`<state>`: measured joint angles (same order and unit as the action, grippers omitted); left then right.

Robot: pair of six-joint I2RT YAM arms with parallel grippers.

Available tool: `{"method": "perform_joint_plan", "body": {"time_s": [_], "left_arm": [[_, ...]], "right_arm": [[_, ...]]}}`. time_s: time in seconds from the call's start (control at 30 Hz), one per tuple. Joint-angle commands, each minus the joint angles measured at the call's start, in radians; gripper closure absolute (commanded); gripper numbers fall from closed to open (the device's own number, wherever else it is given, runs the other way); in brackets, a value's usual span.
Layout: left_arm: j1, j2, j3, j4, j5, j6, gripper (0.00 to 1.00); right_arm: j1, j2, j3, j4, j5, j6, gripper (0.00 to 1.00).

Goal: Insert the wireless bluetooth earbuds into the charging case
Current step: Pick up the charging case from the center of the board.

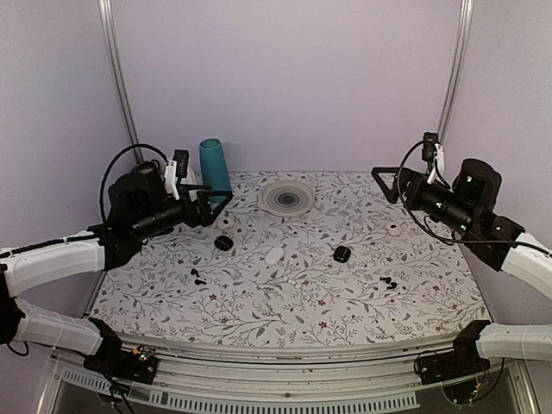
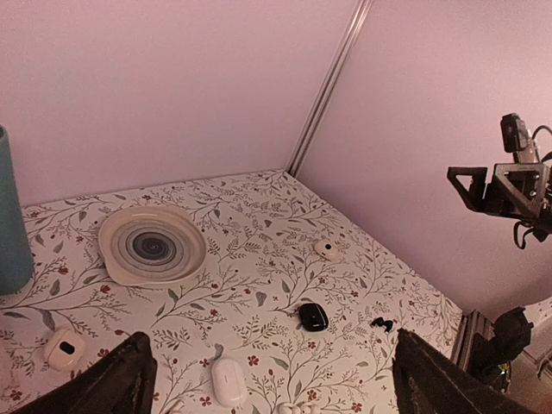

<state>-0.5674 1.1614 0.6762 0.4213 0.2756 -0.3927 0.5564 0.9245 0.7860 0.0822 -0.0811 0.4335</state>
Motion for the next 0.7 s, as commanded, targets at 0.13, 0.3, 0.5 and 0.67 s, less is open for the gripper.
{"method": "perform_joint_plan", "body": {"time_s": [0.13,0.3,0.5,0.67], "left_arm": [[-0.01,-0.016,0.008,-0.004,-0.007,0.014,0.04],[-0.011,-0.016,0.008,-0.004,-0.007,0.014,0.04],[-0.011,-0.014,0.005,-0.002,-0.004,0.014,0.04],[-0.011,-0.02,0.007,-0.008,-0.001,0.016,0.04]], "right_arm": [[0.005,-0.011,-0.001,0.015,0.023,-0.002,0.01],[0.006,-0.004,-0.002,0.012,0.028,-0.002,0.01],[0.005,0.07,0.007,-0.061,0.095,0.024,0.01],[0.005,0.171,0.009,-0.097,0.09,0.039,0.01]]}}
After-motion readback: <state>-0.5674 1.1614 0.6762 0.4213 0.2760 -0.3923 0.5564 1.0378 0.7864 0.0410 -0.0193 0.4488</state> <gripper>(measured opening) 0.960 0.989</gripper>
